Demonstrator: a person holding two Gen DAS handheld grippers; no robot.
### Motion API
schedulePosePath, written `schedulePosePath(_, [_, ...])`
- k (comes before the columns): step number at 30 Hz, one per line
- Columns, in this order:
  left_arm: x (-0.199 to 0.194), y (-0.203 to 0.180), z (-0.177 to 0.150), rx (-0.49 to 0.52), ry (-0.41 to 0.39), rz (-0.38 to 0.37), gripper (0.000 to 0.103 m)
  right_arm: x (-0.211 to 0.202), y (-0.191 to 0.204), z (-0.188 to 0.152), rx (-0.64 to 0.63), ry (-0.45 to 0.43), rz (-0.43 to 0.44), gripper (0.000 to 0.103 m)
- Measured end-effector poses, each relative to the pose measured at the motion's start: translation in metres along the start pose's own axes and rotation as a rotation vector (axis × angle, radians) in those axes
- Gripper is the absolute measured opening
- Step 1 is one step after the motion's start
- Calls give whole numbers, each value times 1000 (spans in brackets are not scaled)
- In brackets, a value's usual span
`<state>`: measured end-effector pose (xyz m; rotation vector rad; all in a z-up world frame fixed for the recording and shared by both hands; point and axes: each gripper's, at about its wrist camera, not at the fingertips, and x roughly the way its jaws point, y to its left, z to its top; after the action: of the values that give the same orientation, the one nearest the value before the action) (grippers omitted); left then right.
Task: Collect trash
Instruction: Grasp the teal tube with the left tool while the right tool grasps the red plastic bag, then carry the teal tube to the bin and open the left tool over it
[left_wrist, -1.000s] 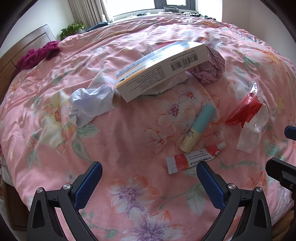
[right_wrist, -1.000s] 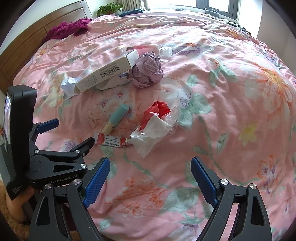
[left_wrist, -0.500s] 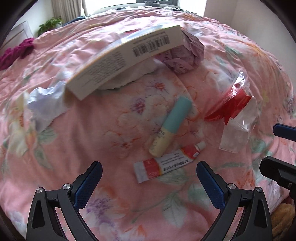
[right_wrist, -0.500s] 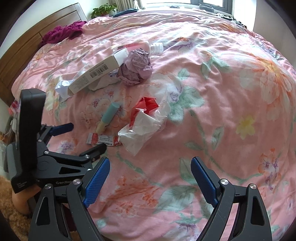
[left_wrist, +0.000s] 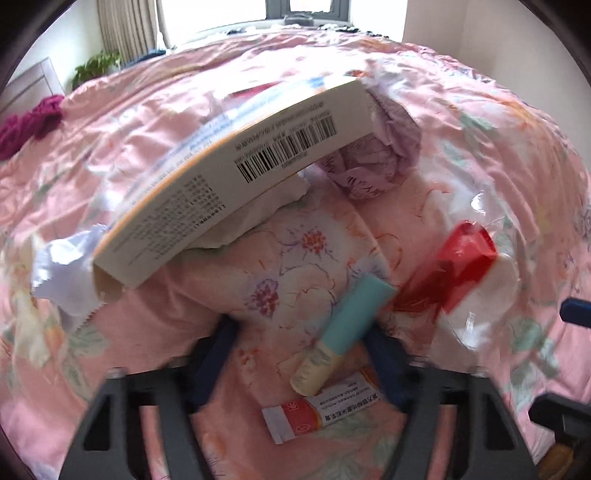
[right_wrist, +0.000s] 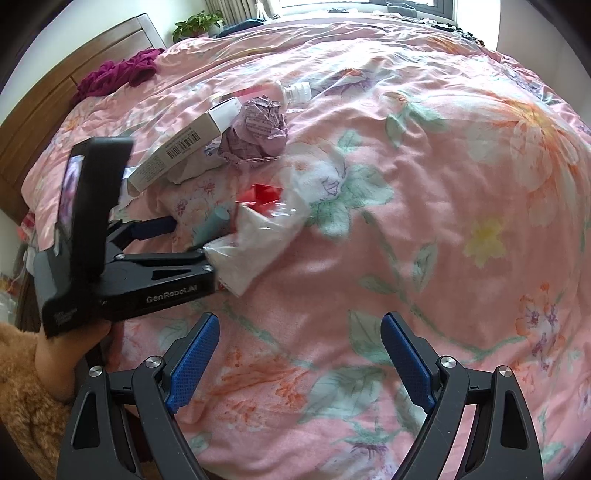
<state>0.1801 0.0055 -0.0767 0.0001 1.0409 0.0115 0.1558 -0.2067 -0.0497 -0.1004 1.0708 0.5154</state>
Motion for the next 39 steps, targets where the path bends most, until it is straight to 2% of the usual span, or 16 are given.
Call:
schedulePosePath(1, [-2, 2, -1, 2, -4, 0, 33, 1, 0, 1, 4, 1, 4, 88])
schedulePosePath(2, [-4, 3, -1, 0, -7, -14, 25, 2, 0, 1, 8, 2, 6, 88])
schedulePosePath(4, [-7, 4, -1, -1, -13, -17, 19, 3, -1, 2, 20, 3, 20, 88])
schedulePosePath(7, [-14, 11, -5, -23, -18, -41, 18, 4, -5, 7, 57, 1, 50, 88])
schedulePosePath(11, [-27, 15, -13, -60, -41, -81, 18, 13, -3, 20, 68, 8, 35, 88])
schedulePosePath(15, [-40, 24, -15, -84, -71, -126, 18, 18, 2, 24, 90, 6, 83, 88])
schedulePosePath(17, [-44, 29, -16, -99, -77, -136, 18, 24, 1, 26, 120, 9, 98, 93])
schedulePosePath(21, [-50, 38, -20, -123, -82, -143, 18, 47, -1, 37, 189, 31, 129, 93])
schedulePosePath(25, [-51, 45, -28, -150, -75, -152, 18, 82, 11, 43, 147, 81, 41, 93])
schedulePosePath(27, [-51, 49, -32, -160, -69, -155, 18, 83, 12, 40, 143, 51, 32, 88])
schedulePosePath(28, [-50, 51, -35, -168, -68, -160, 18, 79, 11, 38, 146, 37, 37, 77])
schedulePosePath(29, [-50, 53, -36, -173, -67, -162, 18, 73, 8, 35, 153, 20, 43, 59])
schedulePosePath(31, [-49, 56, -41, -195, -66, -170, 18, 61, 2, 29, 171, -5, 73, 51])
schedulePosePath(36, [-55, 62, -50, -231, -73, -177, 18, 26, 1, 20, 165, -67, 105, 48])
schedulePosePath(39, [-69, 71, -58, -263, -95, -164, 18, -2, 22, 19, 90, -110, 115, 48])
